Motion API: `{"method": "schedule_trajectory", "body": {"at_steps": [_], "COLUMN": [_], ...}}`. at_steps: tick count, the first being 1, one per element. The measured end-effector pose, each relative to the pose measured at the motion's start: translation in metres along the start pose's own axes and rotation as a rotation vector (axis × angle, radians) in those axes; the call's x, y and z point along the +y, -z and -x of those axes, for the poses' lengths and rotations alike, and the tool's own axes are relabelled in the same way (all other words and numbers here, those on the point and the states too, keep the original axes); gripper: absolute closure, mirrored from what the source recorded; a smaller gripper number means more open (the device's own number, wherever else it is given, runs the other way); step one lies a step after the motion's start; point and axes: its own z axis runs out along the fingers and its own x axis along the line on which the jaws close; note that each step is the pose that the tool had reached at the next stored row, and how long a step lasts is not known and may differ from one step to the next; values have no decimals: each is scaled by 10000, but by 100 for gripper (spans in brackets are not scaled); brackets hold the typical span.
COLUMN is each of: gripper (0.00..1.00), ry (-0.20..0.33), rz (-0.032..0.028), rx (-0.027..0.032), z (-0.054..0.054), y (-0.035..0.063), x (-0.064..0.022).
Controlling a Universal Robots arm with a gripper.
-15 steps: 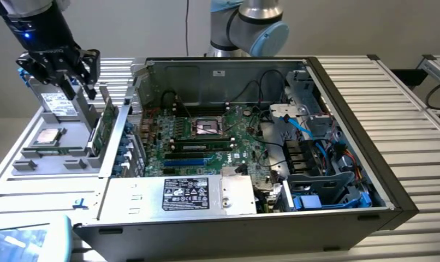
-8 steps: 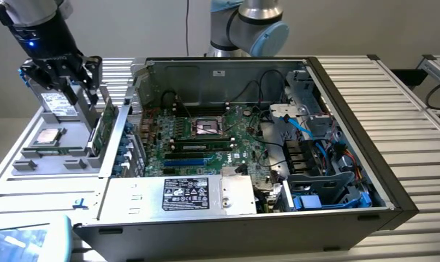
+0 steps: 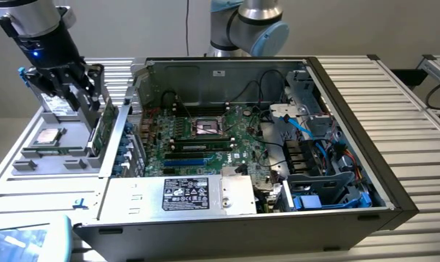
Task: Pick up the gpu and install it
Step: 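Pick up the gpu and move the gpu toward the slot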
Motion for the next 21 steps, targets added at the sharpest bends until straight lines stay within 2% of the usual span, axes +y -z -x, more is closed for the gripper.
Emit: {"method": "schedule_trajectory", "body": {"at_steps": [4,11,17,21], "gripper": [51,51,51,51], "ry": [-71,-186,-224,-239], "rz": [10,117,138,174], "rx": [-4,8,144,209], "z": [-1,3,22,48], "y": [-69,-183,-253,-303], "x": [-50,-109,-126,-134]}}
